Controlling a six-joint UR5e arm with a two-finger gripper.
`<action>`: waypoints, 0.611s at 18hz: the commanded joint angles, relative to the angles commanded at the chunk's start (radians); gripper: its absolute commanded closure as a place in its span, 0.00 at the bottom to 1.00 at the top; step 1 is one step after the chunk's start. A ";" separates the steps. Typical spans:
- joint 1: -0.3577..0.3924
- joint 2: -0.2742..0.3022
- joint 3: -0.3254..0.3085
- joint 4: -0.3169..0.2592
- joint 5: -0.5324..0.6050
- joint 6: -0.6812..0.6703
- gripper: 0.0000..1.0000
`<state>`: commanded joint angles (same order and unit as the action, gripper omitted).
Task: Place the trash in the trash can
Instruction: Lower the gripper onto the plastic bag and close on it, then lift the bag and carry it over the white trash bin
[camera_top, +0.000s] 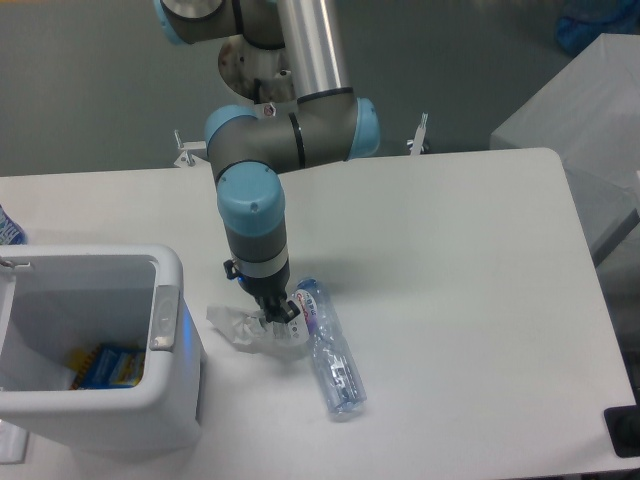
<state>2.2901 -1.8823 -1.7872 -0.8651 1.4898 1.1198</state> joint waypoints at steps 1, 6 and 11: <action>0.015 0.017 0.015 -0.009 -0.028 0.006 0.82; 0.104 0.072 0.112 -0.055 -0.163 -0.006 0.82; 0.150 0.072 0.267 -0.057 -0.244 -0.149 0.82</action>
<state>2.4405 -1.8101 -1.5205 -0.9219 1.2458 0.9713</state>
